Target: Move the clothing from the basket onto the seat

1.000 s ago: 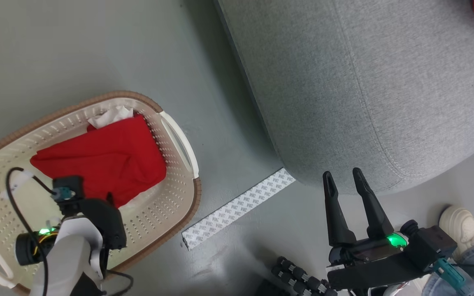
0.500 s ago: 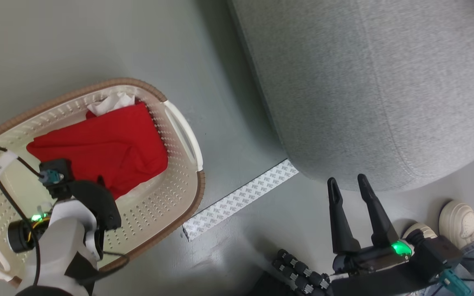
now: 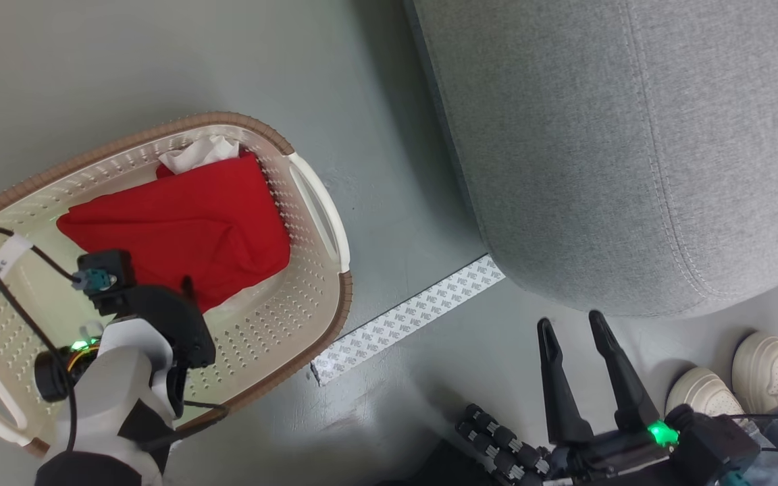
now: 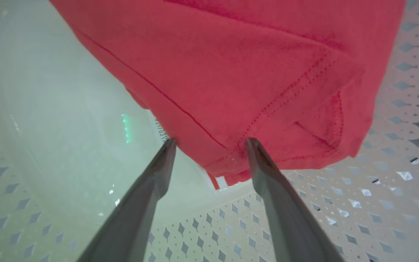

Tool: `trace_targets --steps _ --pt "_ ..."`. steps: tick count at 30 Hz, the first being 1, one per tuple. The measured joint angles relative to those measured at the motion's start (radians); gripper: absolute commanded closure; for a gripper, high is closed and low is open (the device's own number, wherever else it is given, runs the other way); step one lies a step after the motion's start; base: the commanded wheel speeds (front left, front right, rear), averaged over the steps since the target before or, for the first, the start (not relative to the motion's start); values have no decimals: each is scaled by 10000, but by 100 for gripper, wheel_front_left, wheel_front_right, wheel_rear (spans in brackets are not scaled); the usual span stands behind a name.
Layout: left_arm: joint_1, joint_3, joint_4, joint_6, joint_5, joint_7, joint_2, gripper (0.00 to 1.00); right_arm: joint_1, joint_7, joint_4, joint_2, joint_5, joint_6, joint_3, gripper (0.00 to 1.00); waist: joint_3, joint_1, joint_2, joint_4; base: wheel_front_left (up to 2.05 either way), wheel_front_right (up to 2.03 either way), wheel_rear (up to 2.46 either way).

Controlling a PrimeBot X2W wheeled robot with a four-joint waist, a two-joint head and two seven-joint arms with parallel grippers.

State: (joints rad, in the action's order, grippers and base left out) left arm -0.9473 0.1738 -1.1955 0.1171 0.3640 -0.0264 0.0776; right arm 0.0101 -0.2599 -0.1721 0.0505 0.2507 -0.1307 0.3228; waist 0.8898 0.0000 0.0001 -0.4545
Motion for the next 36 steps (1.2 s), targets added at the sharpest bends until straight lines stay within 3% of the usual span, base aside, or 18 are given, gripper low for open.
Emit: trace_targets --steps 15,16,18,26,36 --pt "-424 215 -491 79 389 -466 -249 0 717 0 -458 0 -174 0 -15 0 223 0 -1 213 0 0 0" --pt "-425 265 -502 54 389 -520 -259 30 763 0 -481 0 -186 0 -10 0 235 0 -1 221 0 0 0" --pt "-426 351 -529 -17 389 -673 -268 100 838 0 -508 2 -198 0 2 0 249 0 0 230 0 0 0" --pt "-632 548 -610 -240 481 -988 -274 100 662 0 -441 0 -196 0 54 0 199 0 0 230 0 0 0" --pt "-386 594 -665 -610 742 -1549 -50 100 -886 -2 493 -12 -50 -2 711 0 -425 0 0 36 0 0 0"
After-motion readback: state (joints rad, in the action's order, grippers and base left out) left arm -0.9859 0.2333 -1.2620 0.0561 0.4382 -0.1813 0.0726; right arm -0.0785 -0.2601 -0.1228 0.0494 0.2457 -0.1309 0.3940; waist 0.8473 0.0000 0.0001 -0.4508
